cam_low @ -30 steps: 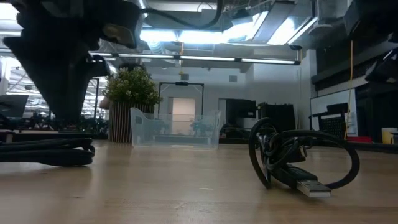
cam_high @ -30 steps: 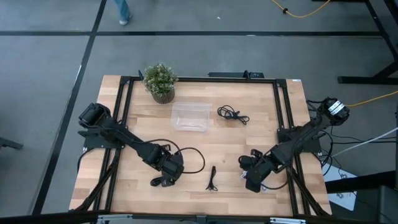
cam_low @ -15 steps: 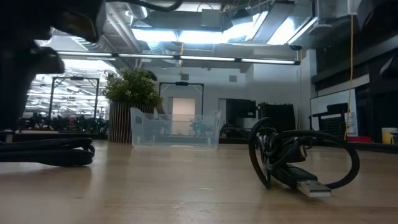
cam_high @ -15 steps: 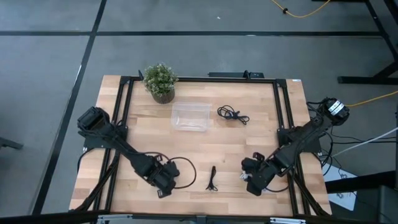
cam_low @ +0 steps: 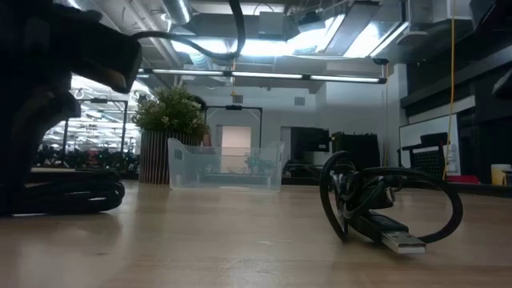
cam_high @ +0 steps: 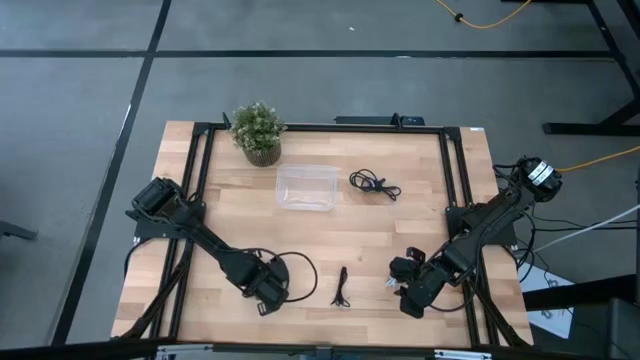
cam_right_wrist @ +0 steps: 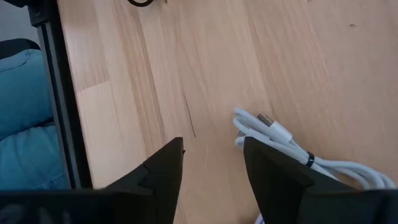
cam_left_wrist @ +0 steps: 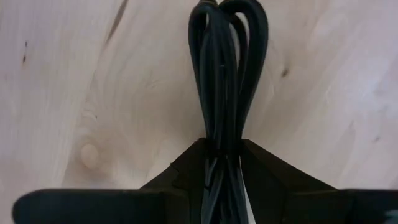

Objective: Pick and place USB-C Cables
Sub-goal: Put the left black charger cable into the transparent bin

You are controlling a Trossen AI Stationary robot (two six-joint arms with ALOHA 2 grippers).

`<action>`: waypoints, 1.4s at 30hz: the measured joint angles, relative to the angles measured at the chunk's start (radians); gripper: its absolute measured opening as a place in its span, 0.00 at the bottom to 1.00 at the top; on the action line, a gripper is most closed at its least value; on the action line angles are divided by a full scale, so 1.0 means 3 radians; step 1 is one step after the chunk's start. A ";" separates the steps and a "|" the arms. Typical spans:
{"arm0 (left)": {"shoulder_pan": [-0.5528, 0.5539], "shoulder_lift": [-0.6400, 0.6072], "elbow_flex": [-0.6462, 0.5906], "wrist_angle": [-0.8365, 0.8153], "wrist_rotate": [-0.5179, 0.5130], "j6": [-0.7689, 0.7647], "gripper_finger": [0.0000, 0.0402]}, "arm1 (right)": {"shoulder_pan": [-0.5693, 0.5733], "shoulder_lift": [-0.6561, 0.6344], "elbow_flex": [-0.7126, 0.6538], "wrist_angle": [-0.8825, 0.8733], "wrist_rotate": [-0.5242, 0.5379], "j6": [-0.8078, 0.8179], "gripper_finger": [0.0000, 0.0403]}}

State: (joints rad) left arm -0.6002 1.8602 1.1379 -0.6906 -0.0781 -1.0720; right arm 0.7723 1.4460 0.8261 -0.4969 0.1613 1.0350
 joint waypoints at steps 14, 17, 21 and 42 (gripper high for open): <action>0.0262 0.0099 -0.0006 -0.0025 -0.0204 0.0282 0.23 | -0.0001 0.0001 0.0000 -0.0009 -0.0017 0.0001 0.43; 0.0297 0.0099 -0.0007 -0.0028 -0.0171 0.0291 0.20 | -0.0001 0.0001 0.0000 -0.0010 -0.0024 -0.0018 0.43; 0.0356 0.0097 -0.0007 -0.0026 -0.0156 0.0509 0.14 | -0.0003 0.0001 0.0000 -0.0010 -0.0089 -0.0107 0.43; 0.0754 0.0093 0.0606 -0.0143 -0.0815 0.2379 0.09 | -0.0049 0.0001 0.0000 -0.0042 -0.0376 -0.0354 0.43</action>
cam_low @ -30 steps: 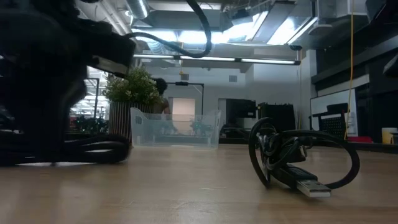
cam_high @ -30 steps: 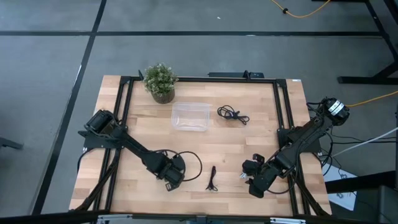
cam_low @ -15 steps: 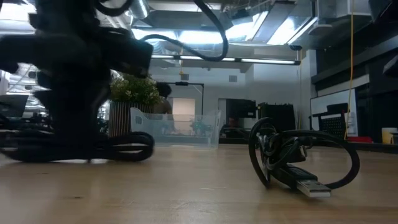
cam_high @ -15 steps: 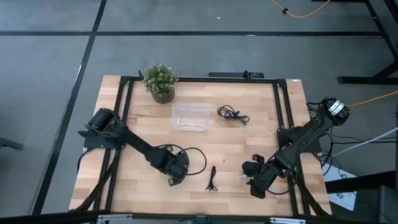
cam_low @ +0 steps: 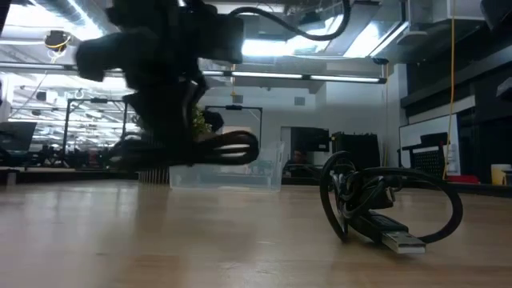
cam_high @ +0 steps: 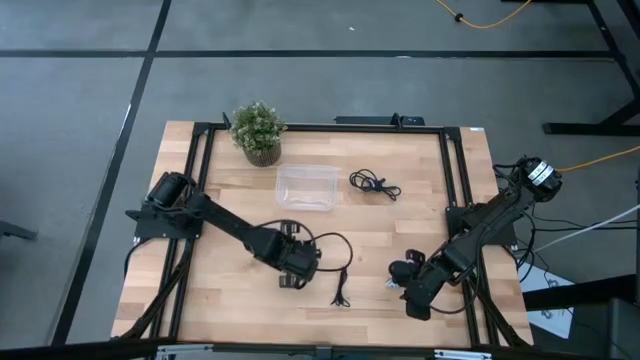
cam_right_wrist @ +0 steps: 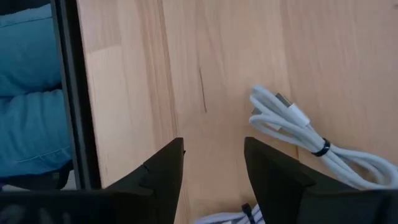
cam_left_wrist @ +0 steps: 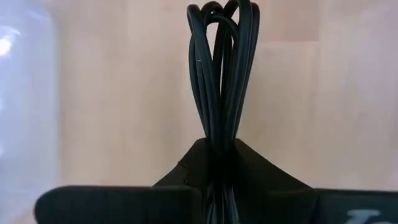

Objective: Pick and place USB-C Cables
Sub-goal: Put the left black charger cable into the transparent bin, then put the top white charger cable into the transparent bin

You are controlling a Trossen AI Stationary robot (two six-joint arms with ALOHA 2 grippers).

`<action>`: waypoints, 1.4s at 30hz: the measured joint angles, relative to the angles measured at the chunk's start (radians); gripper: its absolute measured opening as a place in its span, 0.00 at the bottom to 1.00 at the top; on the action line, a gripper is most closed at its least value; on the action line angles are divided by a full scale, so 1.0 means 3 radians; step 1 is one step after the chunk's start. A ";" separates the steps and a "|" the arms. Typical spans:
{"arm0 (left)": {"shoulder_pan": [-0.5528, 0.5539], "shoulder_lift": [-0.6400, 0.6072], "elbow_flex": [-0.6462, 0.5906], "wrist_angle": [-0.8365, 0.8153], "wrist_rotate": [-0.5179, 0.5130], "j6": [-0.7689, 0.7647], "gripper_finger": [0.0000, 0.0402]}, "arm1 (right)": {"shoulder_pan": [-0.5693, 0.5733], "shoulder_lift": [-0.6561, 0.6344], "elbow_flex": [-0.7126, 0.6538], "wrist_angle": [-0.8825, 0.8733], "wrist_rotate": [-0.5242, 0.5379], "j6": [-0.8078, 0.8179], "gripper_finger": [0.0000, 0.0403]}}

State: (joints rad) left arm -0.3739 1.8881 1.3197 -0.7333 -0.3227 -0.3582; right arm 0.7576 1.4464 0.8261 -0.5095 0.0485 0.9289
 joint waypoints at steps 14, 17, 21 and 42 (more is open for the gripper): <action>0.0898 -0.0008 0.0699 -0.0943 -0.0375 0.1181 0.09 | -0.0300 0.0000 0.0000 0.0001 -0.0110 -0.0335 0.43; 0.1260 -0.0013 0.0752 -0.0903 -0.0289 0.1490 0.09 | -0.0336 0.0000 0.0000 0.0000 -0.0115 -0.0335 0.43; 0.1731 -0.0007 0.0749 -0.0870 0.0063 0.1556 0.11 | -0.0352 0.0001 0.0000 0.0001 -0.0170 -0.0330 0.43; 0.1889 0.0013 0.0572 -0.0129 0.0448 0.1404 0.25 | -0.0350 0.0000 0.0000 0.0028 -0.0005 -0.0319 0.43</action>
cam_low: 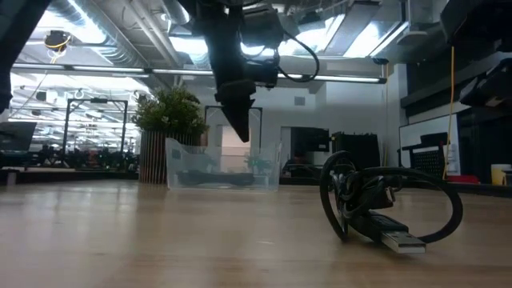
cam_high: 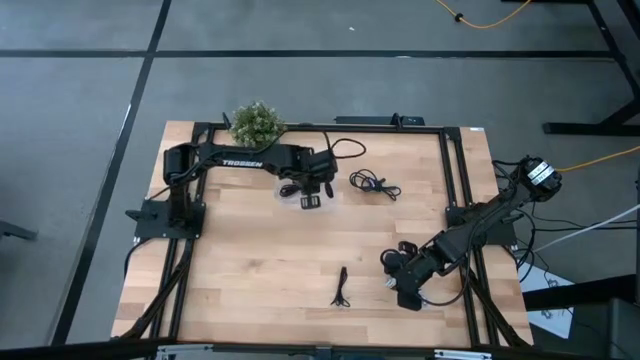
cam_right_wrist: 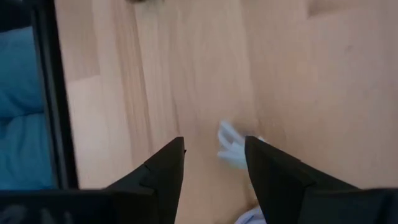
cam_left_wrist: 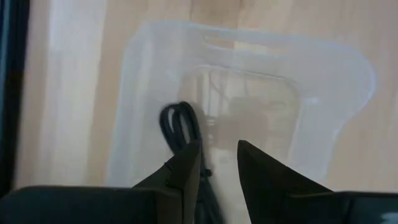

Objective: Pick and place USB-C Cables
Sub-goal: Put the top white charger cable into the transparent bin

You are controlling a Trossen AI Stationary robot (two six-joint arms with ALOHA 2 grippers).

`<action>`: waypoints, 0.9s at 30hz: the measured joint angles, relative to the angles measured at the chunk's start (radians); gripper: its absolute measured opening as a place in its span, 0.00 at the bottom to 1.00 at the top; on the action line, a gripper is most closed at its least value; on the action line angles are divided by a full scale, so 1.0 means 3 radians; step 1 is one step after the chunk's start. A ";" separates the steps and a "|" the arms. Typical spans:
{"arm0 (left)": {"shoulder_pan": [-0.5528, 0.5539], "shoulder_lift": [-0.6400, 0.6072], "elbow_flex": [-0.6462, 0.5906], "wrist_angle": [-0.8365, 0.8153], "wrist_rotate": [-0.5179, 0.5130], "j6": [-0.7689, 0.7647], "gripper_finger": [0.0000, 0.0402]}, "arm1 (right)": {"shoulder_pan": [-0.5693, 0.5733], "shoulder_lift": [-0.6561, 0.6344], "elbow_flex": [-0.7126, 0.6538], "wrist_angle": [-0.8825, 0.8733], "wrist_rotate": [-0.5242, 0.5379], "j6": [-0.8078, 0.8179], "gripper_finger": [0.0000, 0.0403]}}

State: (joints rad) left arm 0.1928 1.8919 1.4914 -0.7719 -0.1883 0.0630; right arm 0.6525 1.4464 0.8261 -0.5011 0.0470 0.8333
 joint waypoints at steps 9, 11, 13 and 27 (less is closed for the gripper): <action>-0.0485 -0.0001 0.0000 -0.0606 0.0000 -0.0878 0.25 | -0.0085 0.0000 0.0003 0.0684 0.0432 -0.0764 0.43; -0.0643 0.0000 0.0000 -0.0813 0.0000 -0.0907 0.25 | -0.0093 0.0000 0.0004 0.0818 0.0429 -0.0964 0.43; -0.0811 -0.0001 0.0000 -0.0995 0.0001 -0.0975 0.25 | -0.0092 0.0000 0.0004 0.0864 0.0429 -0.1043 0.43; -0.1764 -0.0001 0.0000 -0.1017 -0.0413 -0.1140 0.25 | 0.0100 0.0000 0.0004 -0.0646 0.0277 -0.0050 0.43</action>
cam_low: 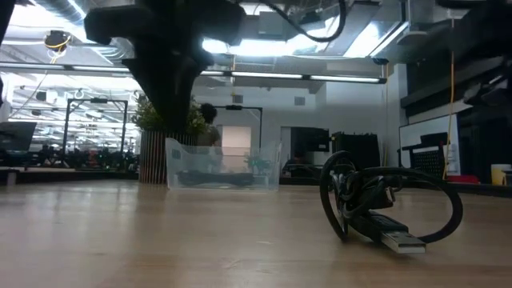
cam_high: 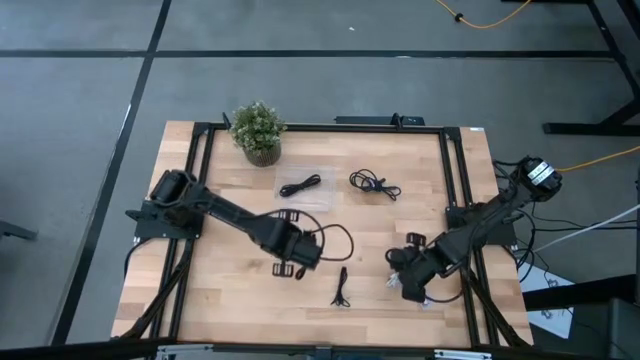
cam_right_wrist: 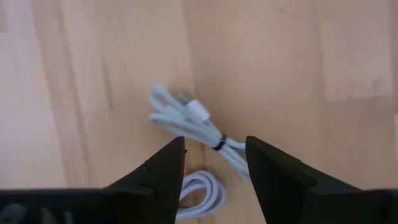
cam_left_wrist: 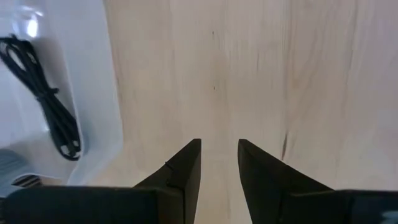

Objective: Pick and place USB-C Cables
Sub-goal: Put the top white charger cable into the transparent bin

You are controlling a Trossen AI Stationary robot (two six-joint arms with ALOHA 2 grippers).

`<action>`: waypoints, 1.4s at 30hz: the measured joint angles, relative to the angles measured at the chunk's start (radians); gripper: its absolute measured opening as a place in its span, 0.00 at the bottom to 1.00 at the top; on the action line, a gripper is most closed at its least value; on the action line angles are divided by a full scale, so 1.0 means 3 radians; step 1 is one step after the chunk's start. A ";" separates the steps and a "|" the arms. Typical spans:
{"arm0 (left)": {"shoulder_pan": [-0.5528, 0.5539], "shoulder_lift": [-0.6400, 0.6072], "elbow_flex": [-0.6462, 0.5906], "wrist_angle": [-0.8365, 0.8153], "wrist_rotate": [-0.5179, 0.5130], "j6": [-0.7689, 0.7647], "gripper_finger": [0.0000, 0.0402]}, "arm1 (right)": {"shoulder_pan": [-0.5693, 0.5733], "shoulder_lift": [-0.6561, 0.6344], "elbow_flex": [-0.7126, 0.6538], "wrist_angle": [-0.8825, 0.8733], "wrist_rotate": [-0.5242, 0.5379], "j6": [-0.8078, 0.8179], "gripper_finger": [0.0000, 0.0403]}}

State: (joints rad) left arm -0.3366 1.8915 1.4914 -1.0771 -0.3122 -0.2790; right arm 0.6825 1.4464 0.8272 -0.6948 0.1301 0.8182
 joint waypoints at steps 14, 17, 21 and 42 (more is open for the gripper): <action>-0.0068 0.0000 0.0000 0.0003 -0.0091 -0.0103 0.25 | 0.0141 0.0202 -0.0002 0.0019 0.0150 -0.0416 0.43; -0.0068 0.0000 0.0000 0.0006 -0.0091 -0.0111 0.25 | 0.0143 0.0373 -0.0005 0.0032 0.0152 -0.0527 0.43; -0.0068 -0.0001 0.0000 0.0012 -0.0091 -0.0111 0.25 | 0.0141 0.0597 -0.0005 0.0211 0.0149 -0.0654 0.43; -0.0068 -0.0004 0.0000 0.0109 -0.0091 -0.0111 0.25 | 0.0053 0.0586 0.0311 0.0518 0.1091 -0.0447 0.09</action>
State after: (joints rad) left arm -0.3569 1.8904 1.4914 -1.0443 -0.3393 -0.3122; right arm 0.6985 1.6222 0.9205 -0.5393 0.4574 0.6842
